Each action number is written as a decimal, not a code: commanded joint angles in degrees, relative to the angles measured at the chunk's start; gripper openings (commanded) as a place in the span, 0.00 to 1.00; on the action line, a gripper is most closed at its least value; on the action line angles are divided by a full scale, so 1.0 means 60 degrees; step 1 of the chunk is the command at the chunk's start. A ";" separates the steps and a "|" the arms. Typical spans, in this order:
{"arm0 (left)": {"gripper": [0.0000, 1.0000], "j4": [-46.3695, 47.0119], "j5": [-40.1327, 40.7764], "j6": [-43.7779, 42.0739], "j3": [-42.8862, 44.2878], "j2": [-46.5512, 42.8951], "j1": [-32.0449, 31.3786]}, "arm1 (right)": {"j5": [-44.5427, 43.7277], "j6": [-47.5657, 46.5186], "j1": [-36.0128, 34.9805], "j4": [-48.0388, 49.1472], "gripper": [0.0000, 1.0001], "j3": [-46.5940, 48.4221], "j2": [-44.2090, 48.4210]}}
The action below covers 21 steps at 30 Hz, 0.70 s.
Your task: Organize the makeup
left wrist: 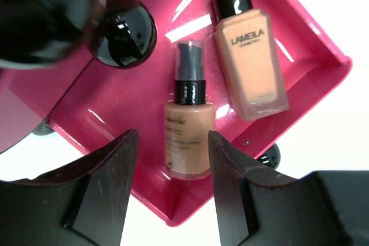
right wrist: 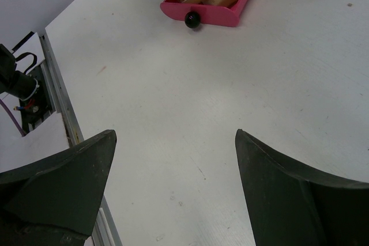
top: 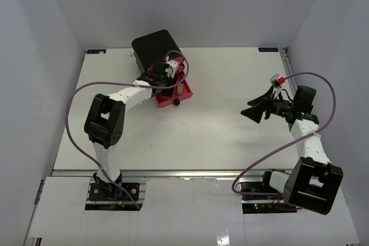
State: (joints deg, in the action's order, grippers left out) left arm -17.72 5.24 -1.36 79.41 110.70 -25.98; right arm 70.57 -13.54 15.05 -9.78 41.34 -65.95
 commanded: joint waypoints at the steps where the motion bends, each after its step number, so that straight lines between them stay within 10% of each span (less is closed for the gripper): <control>1: 0.61 -0.0049 -0.0566 0.0139 0.0446 -0.1268 -0.0006 | 0.0276 -0.0156 0.0070 0.0031 0.90 -0.0082 0.0204; 13: 0.31 0.0332 -0.3569 0.0127 -0.0741 -0.3087 -0.0461 | 0.0338 -0.0233 0.0099 0.0019 0.90 -0.0105 0.0174; 21: 0.26 0.0332 -0.1823 -0.1444 -0.1520 -0.2534 -0.2098 | 0.0308 -0.0272 0.0138 0.0019 0.90 -0.0161 0.0114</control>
State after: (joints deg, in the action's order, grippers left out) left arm -14.84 -10.75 -3.98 72.04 94.00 -34.51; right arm 70.94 -14.00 15.39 -9.95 41.32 -65.93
